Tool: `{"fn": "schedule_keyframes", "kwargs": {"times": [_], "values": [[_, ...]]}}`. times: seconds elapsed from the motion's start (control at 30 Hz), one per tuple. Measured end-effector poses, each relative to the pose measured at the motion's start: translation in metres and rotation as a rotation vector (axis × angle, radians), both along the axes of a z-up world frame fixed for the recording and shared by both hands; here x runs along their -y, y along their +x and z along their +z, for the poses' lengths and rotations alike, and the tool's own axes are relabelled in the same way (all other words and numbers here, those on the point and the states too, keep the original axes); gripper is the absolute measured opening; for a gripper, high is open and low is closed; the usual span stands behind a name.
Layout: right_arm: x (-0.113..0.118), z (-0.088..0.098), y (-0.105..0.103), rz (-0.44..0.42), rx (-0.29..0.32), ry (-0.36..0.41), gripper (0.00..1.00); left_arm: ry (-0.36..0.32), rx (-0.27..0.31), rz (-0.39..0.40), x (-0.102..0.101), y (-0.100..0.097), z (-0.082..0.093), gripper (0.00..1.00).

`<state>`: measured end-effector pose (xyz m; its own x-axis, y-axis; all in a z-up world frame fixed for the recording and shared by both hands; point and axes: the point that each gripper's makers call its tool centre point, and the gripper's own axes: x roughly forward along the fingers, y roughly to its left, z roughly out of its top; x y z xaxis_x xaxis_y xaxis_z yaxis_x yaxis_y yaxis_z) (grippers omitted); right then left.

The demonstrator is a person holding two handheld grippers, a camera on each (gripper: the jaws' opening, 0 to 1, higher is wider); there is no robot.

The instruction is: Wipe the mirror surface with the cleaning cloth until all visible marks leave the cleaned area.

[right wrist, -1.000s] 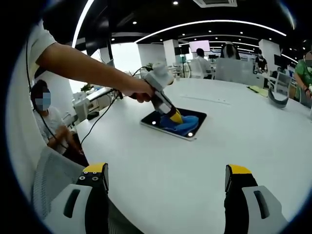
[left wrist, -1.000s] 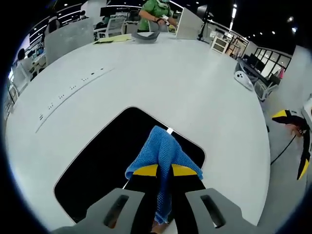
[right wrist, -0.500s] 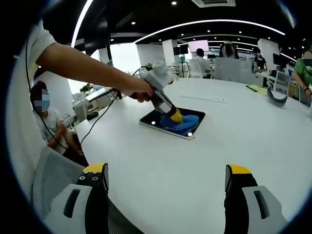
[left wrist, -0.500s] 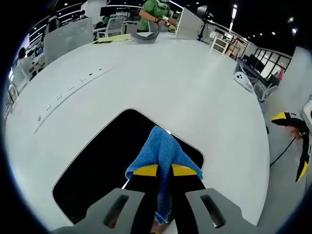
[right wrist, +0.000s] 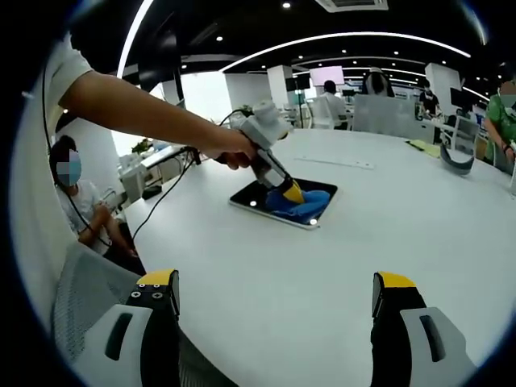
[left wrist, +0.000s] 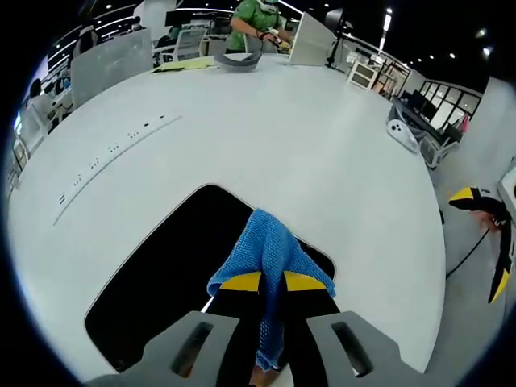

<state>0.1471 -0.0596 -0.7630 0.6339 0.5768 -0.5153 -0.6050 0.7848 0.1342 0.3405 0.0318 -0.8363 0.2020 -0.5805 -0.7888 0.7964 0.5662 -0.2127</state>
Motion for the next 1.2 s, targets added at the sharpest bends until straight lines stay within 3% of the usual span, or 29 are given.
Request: {"fn": "schedule_keyframes", "kwargs": {"times": [1.2], "values": [[0.010,0.002,0.001,0.000,0.001,0.003,1.00,-0.006,0.001,0.005,0.019,0.002,0.000,0.06]]}}
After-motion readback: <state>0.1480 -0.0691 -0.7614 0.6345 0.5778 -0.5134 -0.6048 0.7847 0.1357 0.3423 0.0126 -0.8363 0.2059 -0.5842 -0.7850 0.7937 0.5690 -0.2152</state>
